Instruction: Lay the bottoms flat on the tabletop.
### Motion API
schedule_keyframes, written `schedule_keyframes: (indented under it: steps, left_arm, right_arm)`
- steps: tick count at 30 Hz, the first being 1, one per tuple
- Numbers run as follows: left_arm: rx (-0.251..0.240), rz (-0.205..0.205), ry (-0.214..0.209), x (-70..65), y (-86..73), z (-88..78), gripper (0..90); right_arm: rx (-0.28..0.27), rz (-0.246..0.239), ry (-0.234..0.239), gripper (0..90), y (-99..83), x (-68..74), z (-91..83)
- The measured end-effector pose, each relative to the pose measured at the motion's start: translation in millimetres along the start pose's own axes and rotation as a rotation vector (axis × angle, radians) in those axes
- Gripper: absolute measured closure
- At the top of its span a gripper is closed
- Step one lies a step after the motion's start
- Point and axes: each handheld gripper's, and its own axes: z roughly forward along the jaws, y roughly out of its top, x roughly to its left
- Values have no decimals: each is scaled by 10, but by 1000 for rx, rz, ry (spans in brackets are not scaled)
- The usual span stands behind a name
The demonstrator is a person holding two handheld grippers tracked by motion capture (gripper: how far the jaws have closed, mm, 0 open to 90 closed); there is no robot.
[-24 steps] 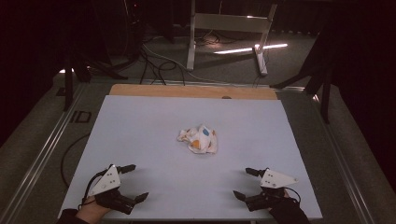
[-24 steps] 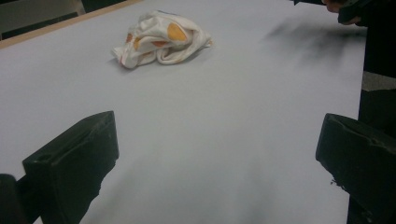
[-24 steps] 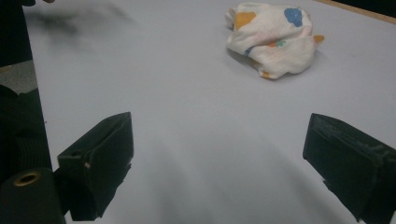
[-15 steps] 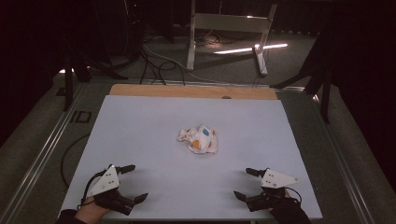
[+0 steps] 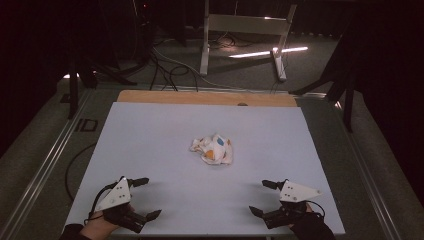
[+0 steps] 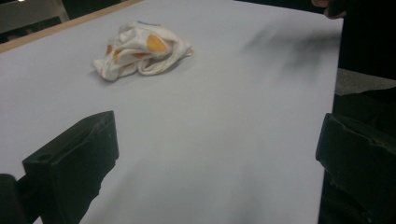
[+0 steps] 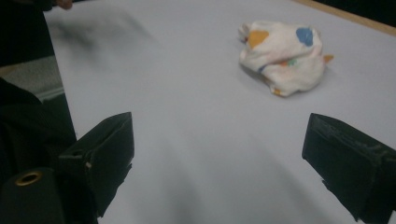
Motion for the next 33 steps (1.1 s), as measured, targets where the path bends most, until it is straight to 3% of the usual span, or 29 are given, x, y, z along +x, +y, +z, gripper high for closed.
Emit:
schedule_keyframes:
  steps: [9, 20, 33]
  left_arm:
    - [1, 26, -10, 22, 162, -9, 1]
    - [-20, 19, -16, 120, 348, -10, 1]
    - [-17, 19, 13, 278, 572, 168, 2]
  right_arm:
    - [-12, -25, -20, 92, 209, -34, -78]
    - [-34, -57, -42, 92, 445, -130, -42]
    - [-37, -70, -76, 92, 702, -285, 81]
